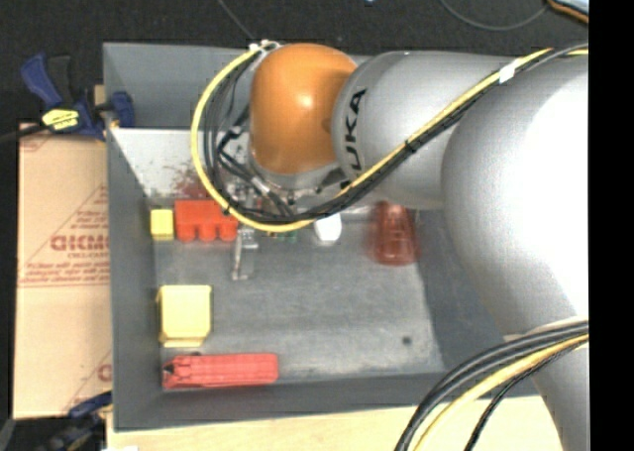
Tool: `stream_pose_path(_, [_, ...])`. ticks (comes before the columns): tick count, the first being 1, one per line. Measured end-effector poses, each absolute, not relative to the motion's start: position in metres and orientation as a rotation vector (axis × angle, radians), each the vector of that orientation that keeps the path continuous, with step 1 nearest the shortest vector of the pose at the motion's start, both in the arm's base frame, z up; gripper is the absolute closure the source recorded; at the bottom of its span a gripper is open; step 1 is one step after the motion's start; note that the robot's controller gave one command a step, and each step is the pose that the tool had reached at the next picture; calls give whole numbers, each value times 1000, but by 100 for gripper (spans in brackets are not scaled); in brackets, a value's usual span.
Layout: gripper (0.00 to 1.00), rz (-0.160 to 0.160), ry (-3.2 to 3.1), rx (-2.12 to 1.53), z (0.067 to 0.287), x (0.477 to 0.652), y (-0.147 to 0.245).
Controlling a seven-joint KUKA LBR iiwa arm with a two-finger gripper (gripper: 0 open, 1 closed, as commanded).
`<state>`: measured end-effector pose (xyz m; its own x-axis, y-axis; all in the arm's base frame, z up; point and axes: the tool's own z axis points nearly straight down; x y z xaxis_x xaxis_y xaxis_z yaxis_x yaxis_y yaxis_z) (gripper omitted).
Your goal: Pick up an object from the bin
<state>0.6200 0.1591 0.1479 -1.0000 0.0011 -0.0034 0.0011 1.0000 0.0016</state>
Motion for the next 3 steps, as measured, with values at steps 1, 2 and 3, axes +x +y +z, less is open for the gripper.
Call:
stream_pose_path(1, [0, -4, 3106, -467, 71, 558, 210])
stream_pose_path(2, [0, -1, 3021, -805, 128, 552, 203])
stream_pose_path(3, [0, -2, 3127, -286, 100, 534, 231])
